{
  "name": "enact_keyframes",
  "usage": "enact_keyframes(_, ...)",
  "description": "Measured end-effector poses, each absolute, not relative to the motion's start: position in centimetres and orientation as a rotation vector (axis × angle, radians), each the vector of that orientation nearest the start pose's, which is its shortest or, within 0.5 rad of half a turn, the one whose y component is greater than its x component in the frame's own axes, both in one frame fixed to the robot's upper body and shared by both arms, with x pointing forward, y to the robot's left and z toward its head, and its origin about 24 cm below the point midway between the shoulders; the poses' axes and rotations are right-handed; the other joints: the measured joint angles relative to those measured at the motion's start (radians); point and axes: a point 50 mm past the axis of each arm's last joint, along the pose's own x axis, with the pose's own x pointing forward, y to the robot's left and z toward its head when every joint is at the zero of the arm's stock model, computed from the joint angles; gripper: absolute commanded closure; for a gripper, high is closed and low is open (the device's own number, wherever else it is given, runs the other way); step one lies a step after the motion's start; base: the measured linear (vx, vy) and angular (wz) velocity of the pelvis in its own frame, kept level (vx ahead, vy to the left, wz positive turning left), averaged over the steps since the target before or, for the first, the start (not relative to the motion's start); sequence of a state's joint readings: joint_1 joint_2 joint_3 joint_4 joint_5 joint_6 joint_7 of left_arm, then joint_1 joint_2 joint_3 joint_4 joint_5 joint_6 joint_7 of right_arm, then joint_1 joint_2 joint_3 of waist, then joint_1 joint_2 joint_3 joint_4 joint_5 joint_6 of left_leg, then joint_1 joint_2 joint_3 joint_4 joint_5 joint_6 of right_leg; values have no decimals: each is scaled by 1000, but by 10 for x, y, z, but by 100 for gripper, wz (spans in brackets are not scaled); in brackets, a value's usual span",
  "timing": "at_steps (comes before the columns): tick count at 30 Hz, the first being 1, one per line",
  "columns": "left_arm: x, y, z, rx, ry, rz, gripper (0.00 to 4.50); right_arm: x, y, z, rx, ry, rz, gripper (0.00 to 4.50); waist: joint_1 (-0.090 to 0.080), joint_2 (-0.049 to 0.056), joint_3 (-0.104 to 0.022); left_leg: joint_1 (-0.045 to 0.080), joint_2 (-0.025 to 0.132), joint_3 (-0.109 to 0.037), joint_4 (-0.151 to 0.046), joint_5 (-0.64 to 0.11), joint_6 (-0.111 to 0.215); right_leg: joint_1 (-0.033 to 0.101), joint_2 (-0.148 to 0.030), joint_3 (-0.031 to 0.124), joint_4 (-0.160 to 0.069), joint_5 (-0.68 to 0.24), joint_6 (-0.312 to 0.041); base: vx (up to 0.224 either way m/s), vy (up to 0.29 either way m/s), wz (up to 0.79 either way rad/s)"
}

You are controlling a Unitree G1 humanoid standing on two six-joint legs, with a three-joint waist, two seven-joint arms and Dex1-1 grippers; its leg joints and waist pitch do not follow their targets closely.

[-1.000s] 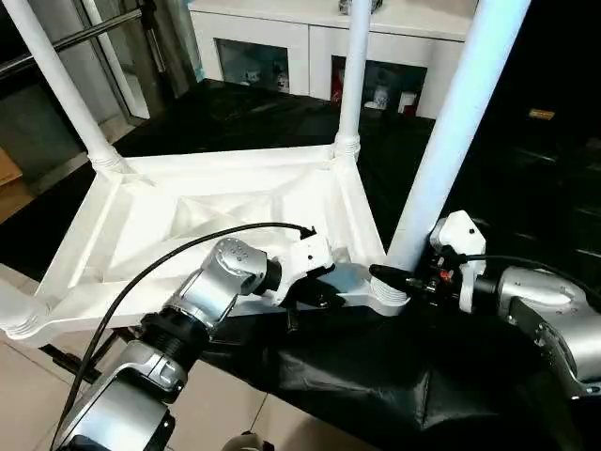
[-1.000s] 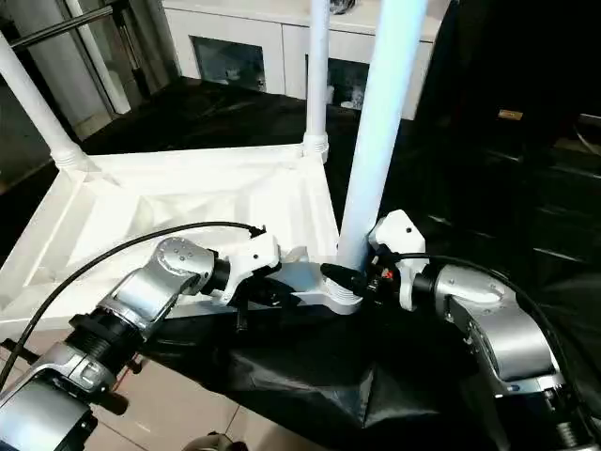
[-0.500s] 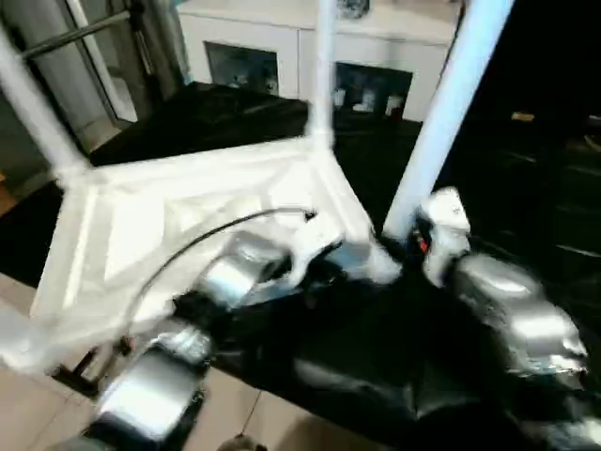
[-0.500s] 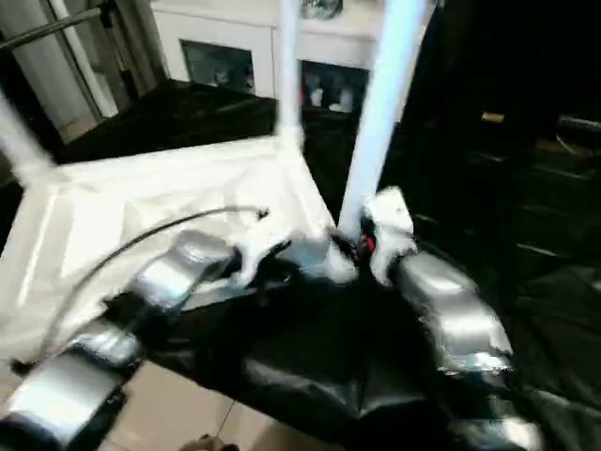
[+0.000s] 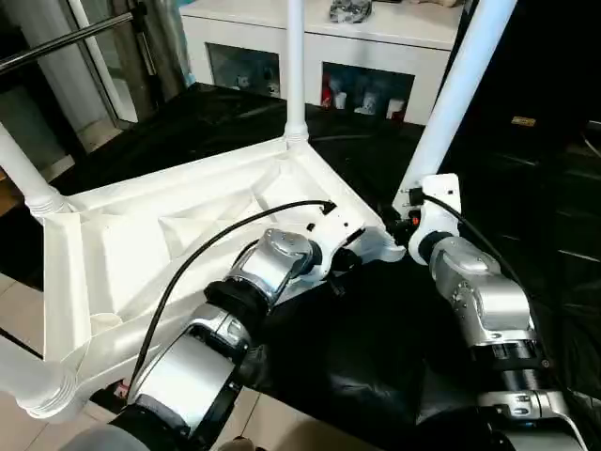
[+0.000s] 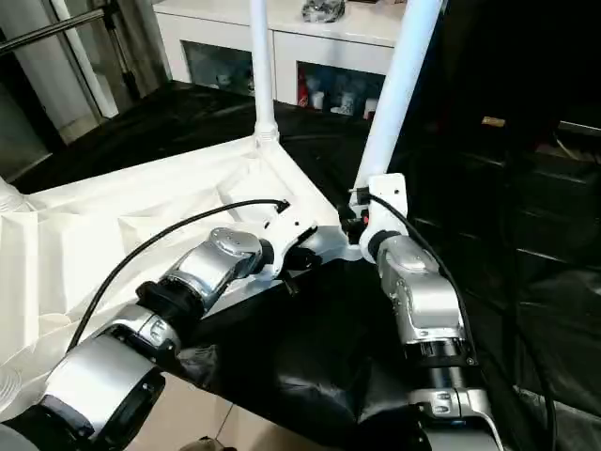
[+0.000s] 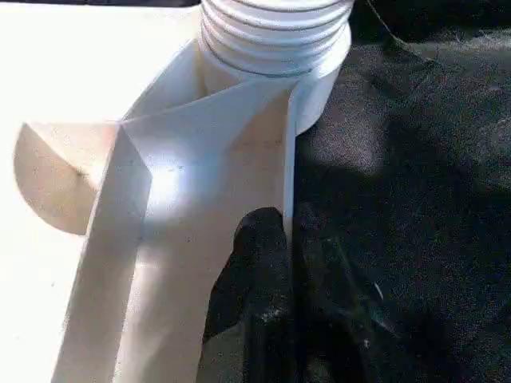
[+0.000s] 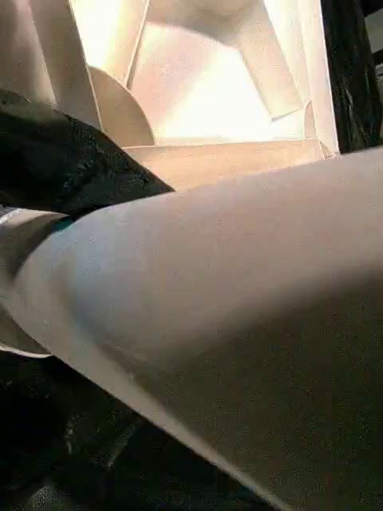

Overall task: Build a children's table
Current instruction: Insert table leg to table base

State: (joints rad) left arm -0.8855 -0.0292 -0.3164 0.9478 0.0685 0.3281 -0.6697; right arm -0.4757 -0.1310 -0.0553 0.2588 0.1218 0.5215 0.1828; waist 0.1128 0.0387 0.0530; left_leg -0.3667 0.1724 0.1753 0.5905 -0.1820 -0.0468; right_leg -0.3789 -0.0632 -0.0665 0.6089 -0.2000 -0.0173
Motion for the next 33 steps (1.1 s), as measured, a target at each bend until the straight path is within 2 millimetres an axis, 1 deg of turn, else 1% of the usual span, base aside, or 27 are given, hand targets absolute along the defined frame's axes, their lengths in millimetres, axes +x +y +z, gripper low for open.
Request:
enact_keyframes(6,349,18,53,340,539,-1006,450,338,-146,72,18,323,231,261,-1,-1,0,0,0,0,0,0,0,0,0,0,0,-3,5,0,0,0)
enact_keyframes(22,349,18,53,339,539,-1005,450,339,-146,72,16,323,234,261,-1,-1,0,0,0,0,-3,0,0,0,0,0,-3,-3,5,0,0,0)
enact_keyframes(33,349,18,54,339,538,-1005,450,339,-146,72,15,322,234,261,-1,-1,0,0,-1,1,-11,0,0,1,0,0,-13,-1,5,0,0,0)
